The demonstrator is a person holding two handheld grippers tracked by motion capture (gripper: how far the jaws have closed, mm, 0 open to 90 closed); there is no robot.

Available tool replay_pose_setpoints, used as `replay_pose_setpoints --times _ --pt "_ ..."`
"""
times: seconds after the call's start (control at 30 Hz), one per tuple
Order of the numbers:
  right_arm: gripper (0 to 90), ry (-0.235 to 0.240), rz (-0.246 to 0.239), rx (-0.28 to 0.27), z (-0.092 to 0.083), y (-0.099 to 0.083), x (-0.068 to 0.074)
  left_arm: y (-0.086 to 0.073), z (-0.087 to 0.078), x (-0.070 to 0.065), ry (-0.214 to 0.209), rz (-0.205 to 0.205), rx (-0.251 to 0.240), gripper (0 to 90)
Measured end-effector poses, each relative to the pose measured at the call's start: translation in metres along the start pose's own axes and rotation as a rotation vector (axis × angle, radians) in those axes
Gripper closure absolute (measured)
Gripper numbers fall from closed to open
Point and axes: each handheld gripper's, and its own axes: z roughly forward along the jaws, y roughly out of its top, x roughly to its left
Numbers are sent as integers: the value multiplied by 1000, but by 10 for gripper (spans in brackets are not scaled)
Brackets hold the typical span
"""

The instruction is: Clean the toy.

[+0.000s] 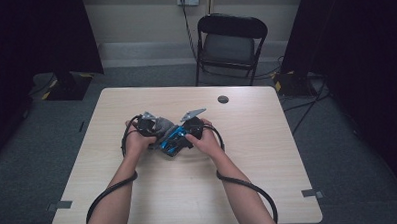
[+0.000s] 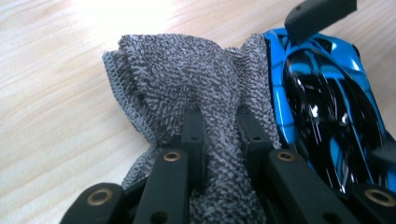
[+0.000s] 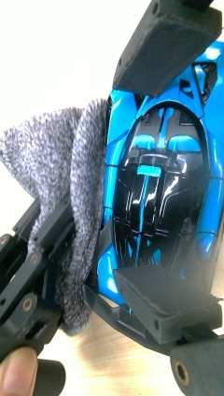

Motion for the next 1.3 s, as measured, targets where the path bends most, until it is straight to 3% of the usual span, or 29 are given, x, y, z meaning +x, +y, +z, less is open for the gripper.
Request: replay_pose_setpoints --times 0.67,1.3 --pt "80 -1 -3 -3 0 0 0 -22 -25 -4 5 16 18 765" --pt "80 1 0 -3 0 0 0 -46 -49 -11 -25 7 2 766"
